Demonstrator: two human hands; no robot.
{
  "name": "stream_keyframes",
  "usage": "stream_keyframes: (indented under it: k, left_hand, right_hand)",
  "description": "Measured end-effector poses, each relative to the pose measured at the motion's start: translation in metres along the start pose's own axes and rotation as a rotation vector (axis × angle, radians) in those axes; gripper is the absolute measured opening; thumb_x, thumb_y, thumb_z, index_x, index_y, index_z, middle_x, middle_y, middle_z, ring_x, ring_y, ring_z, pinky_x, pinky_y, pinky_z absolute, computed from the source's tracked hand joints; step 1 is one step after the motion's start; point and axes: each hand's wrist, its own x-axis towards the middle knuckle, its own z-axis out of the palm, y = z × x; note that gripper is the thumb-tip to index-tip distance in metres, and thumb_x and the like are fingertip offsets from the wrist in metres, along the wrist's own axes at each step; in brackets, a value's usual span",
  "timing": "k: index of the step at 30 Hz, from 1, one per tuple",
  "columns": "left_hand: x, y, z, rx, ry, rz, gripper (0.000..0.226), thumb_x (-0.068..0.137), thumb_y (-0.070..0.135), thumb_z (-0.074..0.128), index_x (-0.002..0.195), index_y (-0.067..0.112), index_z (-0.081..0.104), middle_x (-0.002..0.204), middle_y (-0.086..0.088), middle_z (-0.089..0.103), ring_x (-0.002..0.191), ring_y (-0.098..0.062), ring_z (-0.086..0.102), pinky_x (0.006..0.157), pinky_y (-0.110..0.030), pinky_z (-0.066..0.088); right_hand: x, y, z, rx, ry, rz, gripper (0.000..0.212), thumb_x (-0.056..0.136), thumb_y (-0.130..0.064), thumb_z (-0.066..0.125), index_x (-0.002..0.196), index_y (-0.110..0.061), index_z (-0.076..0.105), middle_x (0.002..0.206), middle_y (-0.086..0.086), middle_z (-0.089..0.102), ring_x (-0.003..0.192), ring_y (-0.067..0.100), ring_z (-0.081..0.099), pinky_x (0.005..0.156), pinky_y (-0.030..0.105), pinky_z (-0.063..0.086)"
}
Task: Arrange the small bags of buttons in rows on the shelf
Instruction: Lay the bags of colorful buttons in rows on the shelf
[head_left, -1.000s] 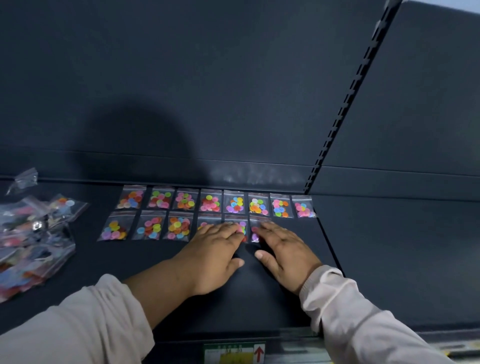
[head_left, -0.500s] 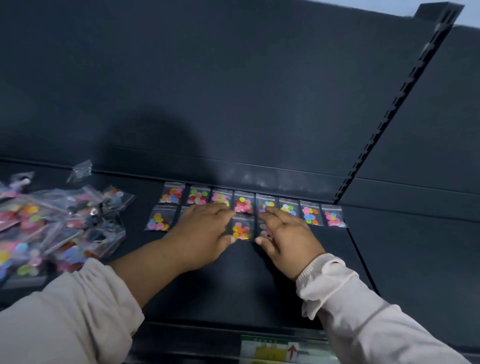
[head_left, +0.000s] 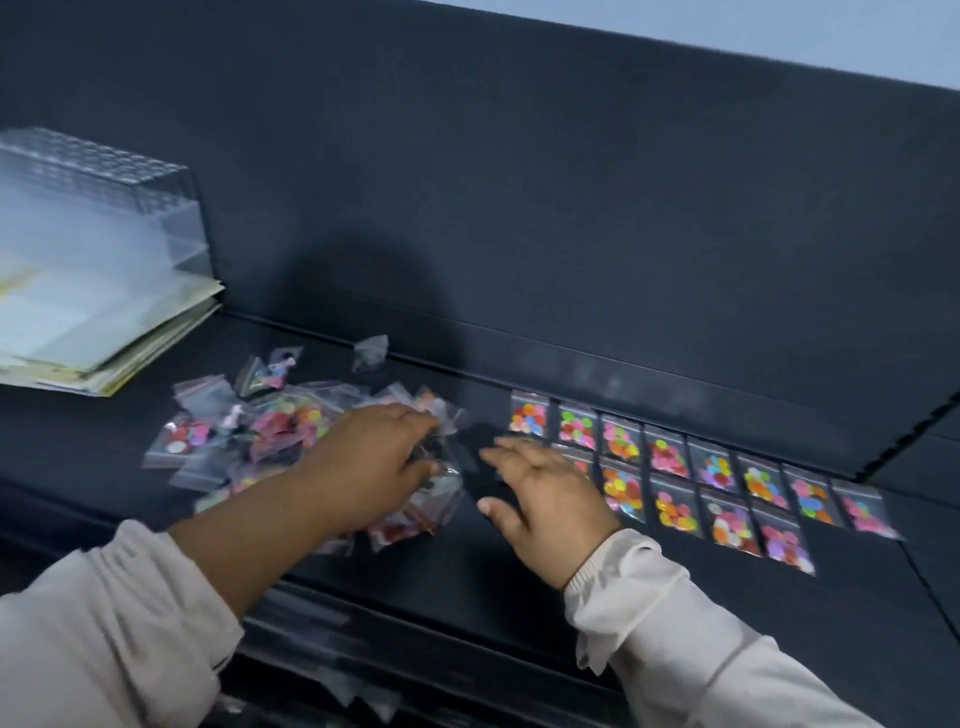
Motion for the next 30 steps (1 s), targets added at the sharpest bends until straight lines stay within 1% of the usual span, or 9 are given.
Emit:
stream_keyframes:
  k: [5, 9, 11, 14, 18, 23, 25, 27, 30]
  left_hand:
    - [-0.019, -0.061, -0.008, -0.012, -0.014, -0.059, 0.051, 0.087, 0.041, 0.056, 0.135, 0.025, 0.048, 0.129, -0.002, 0.057, 0.118, -0.023, 0.052, 0.097, -0.033, 0.043]
    - [-0.030, -0.096, -0.003, -0.028, -0.032, -0.048, 0.034, 0.087, 0.041, 0.057, 0.117, 0.026, 0.058, 0.112, 0.002, 0.060, 0.106, -0.018, 0.053, 0.087, -0.030, 0.044]
    - [-0.034, -0.107, 0.002, -0.007, -0.075, -0.028, 0.035, 0.086, 0.044, 0.057, 0.116, 0.026, 0.059, 0.111, 0.003, 0.058, 0.105, -0.015, 0.050, 0.086, -0.030, 0.043]
    - [-0.034, -0.119, 0.012, -0.004, -0.098, 0.009, 0.045, 0.084, 0.046, 0.061, 0.123, 0.026, 0.057, 0.116, 0.003, 0.057, 0.108, -0.016, 0.047, 0.091, -0.030, 0.041]
    - [-0.026, -0.128, 0.017, -0.015, -0.069, 0.035, 0.055, 0.085, 0.045, 0.060, 0.136, 0.028, 0.047, 0.134, 0.004, 0.049, 0.124, -0.015, 0.040, 0.105, -0.030, 0.034]
    - [-0.013, -0.132, 0.019, -0.025, -0.064, 0.019, 0.062, 0.088, 0.044, 0.056, 0.144, 0.027, 0.035, 0.148, 0.000, 0.037, 0.136, -0.018, 0.030, 0.112, -0.033, 0.026]
    - [-0.011, -0.132, 0.017, -0.033, -0.055, 0.013, 0.061, 0.089, 0.043, 0.055, 0.144, 0.027, 0.034, 0.149, 0.000, 0.036, 0.137, -0.018, 0.029, 0.113, -0.034, 0.024]
    - [-0.012, -0.130, 0.015, -0.063, -0.001, 0.022, 0.056, 0.090, 0.040, 0.055, 0.142, 0.027, 0.038, 0.145, 0.003, 0.039, 0.133, -0.017, 0.033, 0.111, -0.032, 0.026]
    - [-0.018, -0.121, 0.009, -0.137, 0.105, 0.097, 0.037, 0.090, 0.036, 0.055, 0.125, 0.026, 0.054, 0.119, 0.006, 0.053, 0.111, -0.013, 0.046, 0.094, -0.027, 0.037]
  right_hand:
    - [0.031, -0.044, 0.022, 0.010, -0.060, -0.038, 0.050, 0.089, -0.036, 0.053, 0.137, -0.024, 0.041, 0.141, -0.002, 0.043, 0.128, 0.022, 0.040, 0.106, 0.027, 0.030]
    - [0.050, -0.070, 0.036, 0.007, -0.126, -0.031, 0.048, 0.085, -0.033, 0.057, 0.131, -0.028, 0.047, 0.126, -0.001, 0.048, 0.119, 0.020, 0.044, 0.097, 0.026, 0.037]
    - [0.058, -0.076, 0.042, 0.003, -0.147, -0.011, 0.044, 0.081, -0.034, 0.060, 0.124, -0.028, 0.051, 0.119, -0.001, 0.048, 0.114, 0.020, 0.047, 0.092, 0.025, 0.039]
    - [0.067, -0.080, 0.049, 0.013, -0.167, 0.021, 0.039, 0.082, -0.033, 0.061, 0.120, -0.028, 0.053, 0.118, -0.002, 0.046, 0.111, 0.018, 0.048, 0.089, 0.022, 0.038]
    - [0.080, -0.080, 0.054, 0.081, -0.116, 0.084, 0.030, 0.086, -0.024, 0.056, 0.117, -0.025, 0.056, 0.116, -0.003, 0.048, 0.106, 0.018, 0.052, 0.083, 0.020, 0.038]
    - [0.097, -0.080, 0.058, 0.175, -0.046, 0.173, 0.032, 0.087, -0.020, 0.058, 0.119, -0.024, 0.059, 0.122, 0.000, 0.052, 0.109, 0.019, 0.053, 0.092, 0.019, 0.038]
    - [0.099, -0.078, 0.057, 0.244, -0.018, 0.214, 0.035, 0.086, -0.016, 0.060, 0.119, -0.025, 0.060, 0.123, -0.003, 0.054, 0.109, 0.016, 0.055, 0.092, 0.015, 0.037]
    - [0.096, -0.076, 0.053, 0.315, 0.012, 0.217, 0.038, 0.083, -0.011, 0.063, 0.118, -0.025, 0.061, 0.117, -0.007, 0.056, 0.101, 0.008, 0.056, 0.085, 0.002, 0.034]
    - [0.083, -0.070, 0.045, 0.363, 0.079, 0.207, 0.037, 0.078, -0.007, 0.069, 0.111, -0.024, 0.065, 0.105, -0.013, 0.055, 0.088, 0.000, 0.053, 0.076, -0.008, 0.028]
